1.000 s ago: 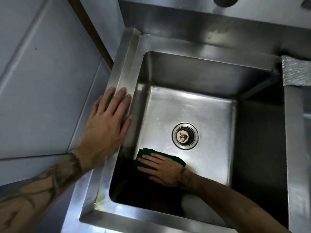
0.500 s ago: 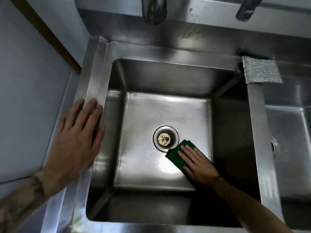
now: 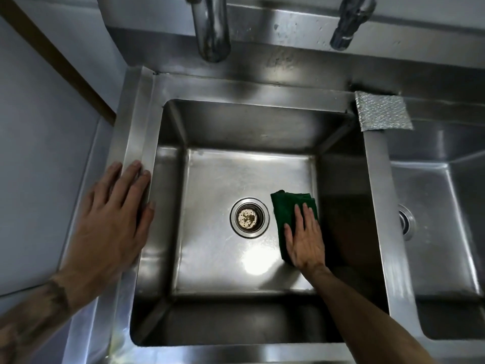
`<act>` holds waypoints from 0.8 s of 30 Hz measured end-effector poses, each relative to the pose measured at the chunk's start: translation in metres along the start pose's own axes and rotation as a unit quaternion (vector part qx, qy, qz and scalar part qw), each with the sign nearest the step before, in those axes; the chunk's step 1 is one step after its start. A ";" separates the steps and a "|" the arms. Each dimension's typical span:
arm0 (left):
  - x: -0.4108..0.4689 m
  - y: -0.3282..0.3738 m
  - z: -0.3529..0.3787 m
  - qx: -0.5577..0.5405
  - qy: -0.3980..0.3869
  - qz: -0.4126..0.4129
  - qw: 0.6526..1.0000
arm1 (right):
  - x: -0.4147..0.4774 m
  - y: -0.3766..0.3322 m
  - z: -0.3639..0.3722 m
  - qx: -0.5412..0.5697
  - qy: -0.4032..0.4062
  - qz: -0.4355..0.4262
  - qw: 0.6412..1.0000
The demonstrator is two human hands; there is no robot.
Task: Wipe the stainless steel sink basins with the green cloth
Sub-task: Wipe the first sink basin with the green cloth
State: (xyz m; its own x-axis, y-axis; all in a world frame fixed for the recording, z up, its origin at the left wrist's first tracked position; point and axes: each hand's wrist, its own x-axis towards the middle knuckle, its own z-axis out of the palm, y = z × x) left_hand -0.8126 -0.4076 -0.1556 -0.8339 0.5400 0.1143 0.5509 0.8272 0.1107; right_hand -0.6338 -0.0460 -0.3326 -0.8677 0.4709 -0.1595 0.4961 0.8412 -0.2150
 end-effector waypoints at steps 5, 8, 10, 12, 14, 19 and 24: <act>-0.001 0.001 -0.002 0.005 -0.010 0.003 1.000 | -0.006 -0.018 0.001 0.053 0.032 0.137 0.989; 0.000 0.000 -0.001 -0.007 -0.012 0.002 1.000 | -0.011 -0.029 0.006 -0.006 0.027 0.074 0.997; -0.001 -0.001 0.000 -0.009 -0.017 -0.001 1.000 | -0.013 -0.038 0.009 -0.020 0.018 0.010 1.000; -0.003 -0.001 0.000 -0.013 -0.019 -0.005 1.000 | -0.017 -0.048 0.009 -0.035 0.010 -0.051 0.998; -0.003 0.001 0.001 -0.015 -0.021 -0.007 1.000 | -0.014 -0.052 0.007 -0.027 0.001 -0.068 0.997; -0.001 -0.005 0.004 -0.011 -0.032 -0.014 0.999 | -0.007 -0.093 -0.003 0.125 -0.021 -0.009 0.992; -0.005 -0.005 0.003 -0.001 -0.038 -0.011 0.999 | 0.017 -0.193 -0.024 0.375 0.021 0.026 0.926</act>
State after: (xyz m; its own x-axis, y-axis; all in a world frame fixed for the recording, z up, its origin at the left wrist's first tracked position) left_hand -0.8116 -0.4138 -0.1592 -0.8455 0.5327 0.0373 0.5332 0.8383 0.1135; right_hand -0.7448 -0.1938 -0.2707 -0.8346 0.5290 -0.1538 0.4069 0.4037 -0.8194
